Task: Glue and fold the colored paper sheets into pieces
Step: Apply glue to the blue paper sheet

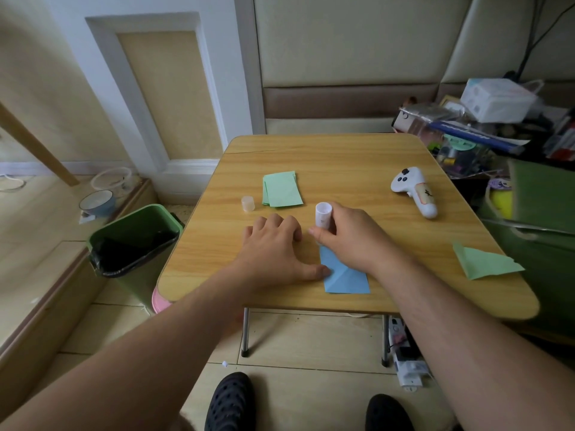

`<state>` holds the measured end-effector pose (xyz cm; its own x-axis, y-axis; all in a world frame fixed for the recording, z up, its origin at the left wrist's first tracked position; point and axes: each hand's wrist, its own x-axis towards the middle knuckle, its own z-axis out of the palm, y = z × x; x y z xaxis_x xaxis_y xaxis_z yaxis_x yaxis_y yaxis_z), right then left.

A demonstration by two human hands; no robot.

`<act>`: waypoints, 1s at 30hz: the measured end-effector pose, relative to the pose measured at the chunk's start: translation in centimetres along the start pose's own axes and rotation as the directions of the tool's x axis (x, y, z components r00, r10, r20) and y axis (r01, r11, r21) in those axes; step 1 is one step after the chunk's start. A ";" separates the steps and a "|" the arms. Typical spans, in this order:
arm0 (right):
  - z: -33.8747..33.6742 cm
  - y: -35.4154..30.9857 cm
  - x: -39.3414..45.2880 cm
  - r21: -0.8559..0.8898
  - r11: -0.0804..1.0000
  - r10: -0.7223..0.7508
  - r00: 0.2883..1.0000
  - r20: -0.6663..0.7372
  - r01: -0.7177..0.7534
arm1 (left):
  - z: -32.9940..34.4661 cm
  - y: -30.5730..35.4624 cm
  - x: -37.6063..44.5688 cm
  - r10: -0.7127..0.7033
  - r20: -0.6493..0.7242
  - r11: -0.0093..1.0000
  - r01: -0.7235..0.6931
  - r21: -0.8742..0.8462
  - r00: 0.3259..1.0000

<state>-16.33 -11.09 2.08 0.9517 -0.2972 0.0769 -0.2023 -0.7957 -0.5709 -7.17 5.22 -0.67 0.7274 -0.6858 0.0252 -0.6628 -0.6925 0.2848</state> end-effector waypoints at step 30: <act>-0.9 -0.3 0.4 0.057 0.998 0.015 0.997 -0.073 -0.011 | 0.3 -0.1 -0.1 0.014 -0.031 0.999 -0.013 0.032 0.999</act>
<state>-16.11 -11.44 3.00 0.9293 -0.3465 0.1277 -0.1991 -0.7613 -0.6171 -7.23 5.35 -1.00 0.7235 -0.6878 0.0592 -0.6772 -0.6906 0.2539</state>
